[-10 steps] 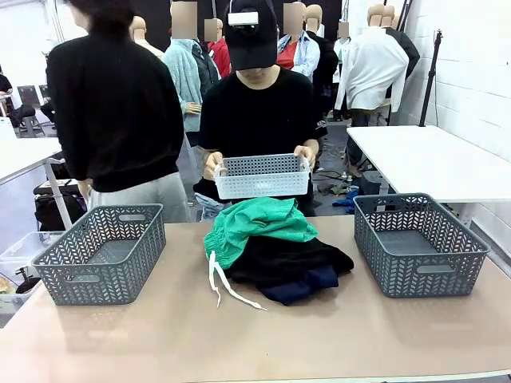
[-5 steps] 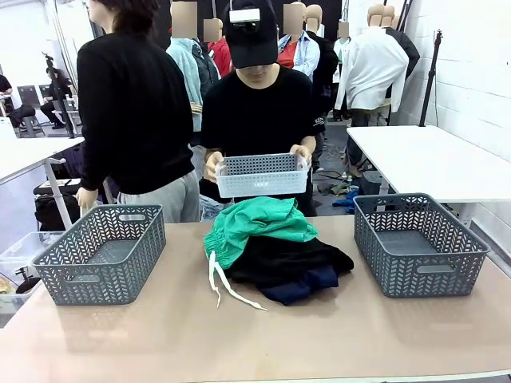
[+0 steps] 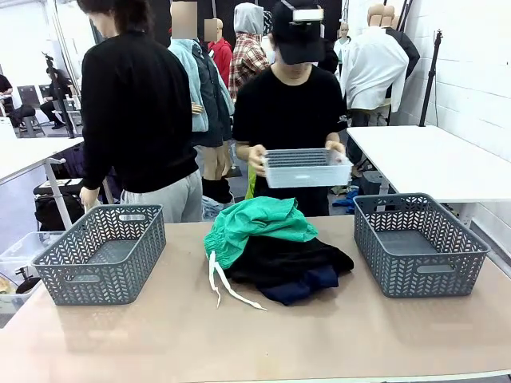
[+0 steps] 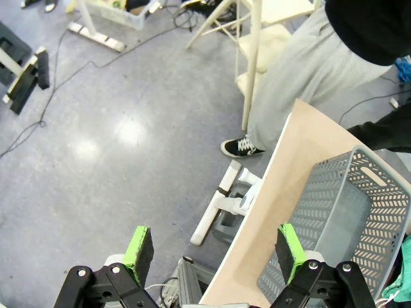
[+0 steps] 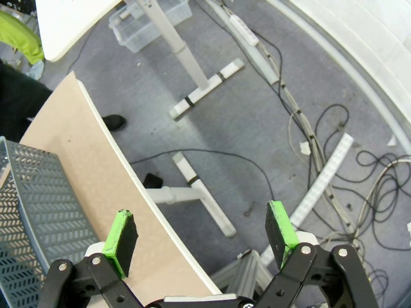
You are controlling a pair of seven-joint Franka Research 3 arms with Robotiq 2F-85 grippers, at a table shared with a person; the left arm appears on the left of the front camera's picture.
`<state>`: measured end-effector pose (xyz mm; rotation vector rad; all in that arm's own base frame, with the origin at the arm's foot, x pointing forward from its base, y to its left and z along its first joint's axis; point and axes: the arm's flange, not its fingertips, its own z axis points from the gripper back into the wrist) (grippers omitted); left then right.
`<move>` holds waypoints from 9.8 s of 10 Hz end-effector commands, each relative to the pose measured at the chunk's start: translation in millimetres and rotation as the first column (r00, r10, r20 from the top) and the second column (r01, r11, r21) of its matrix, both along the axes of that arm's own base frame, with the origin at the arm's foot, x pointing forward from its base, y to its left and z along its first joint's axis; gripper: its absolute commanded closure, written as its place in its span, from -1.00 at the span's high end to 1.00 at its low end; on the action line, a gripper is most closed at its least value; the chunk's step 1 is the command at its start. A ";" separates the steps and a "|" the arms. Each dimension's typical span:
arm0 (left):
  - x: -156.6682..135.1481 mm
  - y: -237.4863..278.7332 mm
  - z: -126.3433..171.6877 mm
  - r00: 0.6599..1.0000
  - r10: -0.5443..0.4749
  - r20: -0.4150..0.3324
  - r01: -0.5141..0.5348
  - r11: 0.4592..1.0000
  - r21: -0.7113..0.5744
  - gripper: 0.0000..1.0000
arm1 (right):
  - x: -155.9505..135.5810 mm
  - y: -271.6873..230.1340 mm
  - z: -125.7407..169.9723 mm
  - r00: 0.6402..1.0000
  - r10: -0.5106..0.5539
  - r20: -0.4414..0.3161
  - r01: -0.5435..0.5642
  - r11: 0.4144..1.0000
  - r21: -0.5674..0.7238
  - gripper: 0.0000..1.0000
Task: Sort the tops and bottoms.
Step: Lift clothes from the center of the table with your left hand.
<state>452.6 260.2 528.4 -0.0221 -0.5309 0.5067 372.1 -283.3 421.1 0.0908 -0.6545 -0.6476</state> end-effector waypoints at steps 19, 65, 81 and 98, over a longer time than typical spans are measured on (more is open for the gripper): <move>-4.4 -0.1 0.1 1.000 -0.004 0.002 0.004 1.000 0.011 1.00 | -3.7 3.1 0.9 1.000 0.008 -0.001 -0.009 1.000 -0.021 1.00; 8.3 -366.7 -10.6 0.405 -0.882 -0.242 0.898 0.333 0.288 1.00 | -3.7 3.1 0.9 1.000 0.008 -0.001 -0.009 1.000 -0.021 1.00; 136.6 -539.1 -9.1 -0.131 -0.956 -0.261 0.978 -0.167 0.121 1.00 | -3.7 3.1 0.9 1.000 0.008 -0.001 -0.009 1.000 -0.021 1.00; 140.3 -603.5 -96.5 -0.266 -0.934 -0.240 0.944 -0.303 0.133 0.15 | -3.7 3.1 0.9 1.000 0.008 -0.001 -0.009 1.000 -0.021 1.00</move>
